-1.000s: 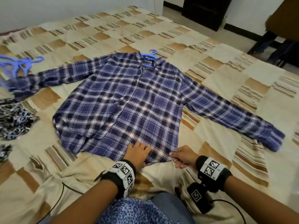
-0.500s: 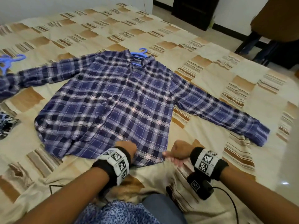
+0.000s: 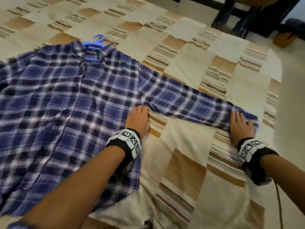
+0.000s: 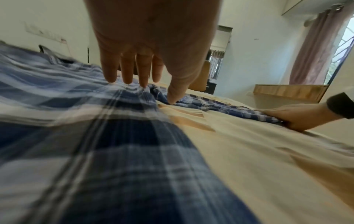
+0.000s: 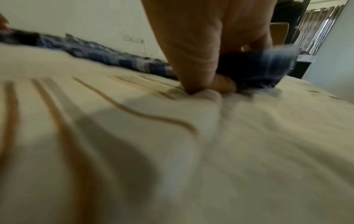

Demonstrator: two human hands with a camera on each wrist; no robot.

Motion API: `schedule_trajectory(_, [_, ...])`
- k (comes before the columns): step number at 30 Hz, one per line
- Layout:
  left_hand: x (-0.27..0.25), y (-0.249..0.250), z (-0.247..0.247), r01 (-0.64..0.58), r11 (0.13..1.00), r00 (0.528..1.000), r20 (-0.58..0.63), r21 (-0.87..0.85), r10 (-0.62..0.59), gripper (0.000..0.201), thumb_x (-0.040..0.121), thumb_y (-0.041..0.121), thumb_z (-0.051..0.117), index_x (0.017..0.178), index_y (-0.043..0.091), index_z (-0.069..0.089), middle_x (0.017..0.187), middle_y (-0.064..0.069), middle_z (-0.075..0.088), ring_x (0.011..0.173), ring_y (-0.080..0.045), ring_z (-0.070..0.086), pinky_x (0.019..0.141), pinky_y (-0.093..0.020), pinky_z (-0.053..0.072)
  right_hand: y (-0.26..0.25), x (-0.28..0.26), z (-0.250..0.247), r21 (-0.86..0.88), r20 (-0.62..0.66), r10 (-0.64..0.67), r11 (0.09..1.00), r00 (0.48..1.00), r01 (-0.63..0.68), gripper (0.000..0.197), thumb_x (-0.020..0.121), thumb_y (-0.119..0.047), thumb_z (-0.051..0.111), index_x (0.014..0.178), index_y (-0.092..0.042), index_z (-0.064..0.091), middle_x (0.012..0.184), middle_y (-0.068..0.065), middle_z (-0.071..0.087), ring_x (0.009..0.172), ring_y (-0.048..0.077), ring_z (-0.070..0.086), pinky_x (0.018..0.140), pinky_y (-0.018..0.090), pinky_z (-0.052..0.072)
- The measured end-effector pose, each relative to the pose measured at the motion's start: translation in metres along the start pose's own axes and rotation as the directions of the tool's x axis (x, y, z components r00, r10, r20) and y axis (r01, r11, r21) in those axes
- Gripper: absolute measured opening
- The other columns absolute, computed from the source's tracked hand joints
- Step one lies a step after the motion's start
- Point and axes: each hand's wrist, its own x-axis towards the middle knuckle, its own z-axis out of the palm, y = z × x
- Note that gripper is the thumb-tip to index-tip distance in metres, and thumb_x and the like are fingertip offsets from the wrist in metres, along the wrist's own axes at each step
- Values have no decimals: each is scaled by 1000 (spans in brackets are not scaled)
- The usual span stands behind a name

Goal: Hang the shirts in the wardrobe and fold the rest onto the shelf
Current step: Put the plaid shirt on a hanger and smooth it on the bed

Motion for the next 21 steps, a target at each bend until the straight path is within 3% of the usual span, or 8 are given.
schedule_trajectory(5, [44,-9,0,22,1000,992,124,8,-23,85,87,6,59,149,7,1,157,-14,2,145,-32,1,118,-37,11,53,44,8,-68,-119,-233,972,965,226,70,70,9,69,132,14,36,124,38,49,111,54,52,82,66,44])
schedule_trajectory(8, [47,-8,4,-86,982,946,323,171,27,83,89,-4,49,147,2,-10,155,-20,-11,144,-36,-7,118,-39,7,74,66,-11,-136,-277,-272,960,922,243,47,86,0,34,132,11,32,122,39,51,107,55,53,81,68,41])
schedule_trajectory(10, [41,-6,7,-103,968,925,381,231,7,75,92,-6,39,146,-1,-13,154,-23,-13,143,-38,-8,118,-42,7,60,62,-10,-81,-88,-355,934,931,349,55,84,-13,29,136,5,29,123,38,51,105,56,55,79,71,42])
schedule_trajectory(12, [36,-6,6,-67,969,905,423,240,-42,76,92,-4,39,145,-1,-16,154,-24,-14,143,-39,-10,117,-46,6,47,46,-7,-19,74,-412,910,908,414,78,80,-28,37,148,-3,9,144,29,31,124,51,43,89,70,39])
schedule_trajectory(14, [35,-5,1,-20,973,865,492,231,-99,89,90,4,50,144,0,-20,153,-23,-19,142,-38,-15,113,-56,0,48,27,-15,183,175,-336,935,925,305,99,67,-46,43,149,-4,6,153,15,13,139,43,24,106,64,25])
schedule_trajectory(16, [43,-3,-5,4,974,831,542,228,-130,101,87,28,57,143,0,-21,151,-24,-23,140,-40,-21,107,-63,-6,55,29,-33,565,52,-183,816,982,122,96,60,-49,46,144,-3,33,139,21,45,126,43,43,105,56,29])
schedule_trajectory(19, [69,6,-13,31,989,892,442,147,-94,101,87,56,46,145,0,-16,152,-24,-19,140,-39,-18,109,-61,-8,66,55,-48,778,-77,242,621,967,-94,84,69,-62,37,129,-3,50,120,25,59,109,40,56,95,44,39])
schedule_trajectory(21, [92,14,-15,12,997,936,351,76,-38,90,92,53,38,146,1,-12,154,-21,-15,142,-36,-14,113,-55,-5,74,82,-40,773,55,296,592,954,-229,86,69,-70,33,116,-2,57,113,27,62,104,39,59,91,42,42])
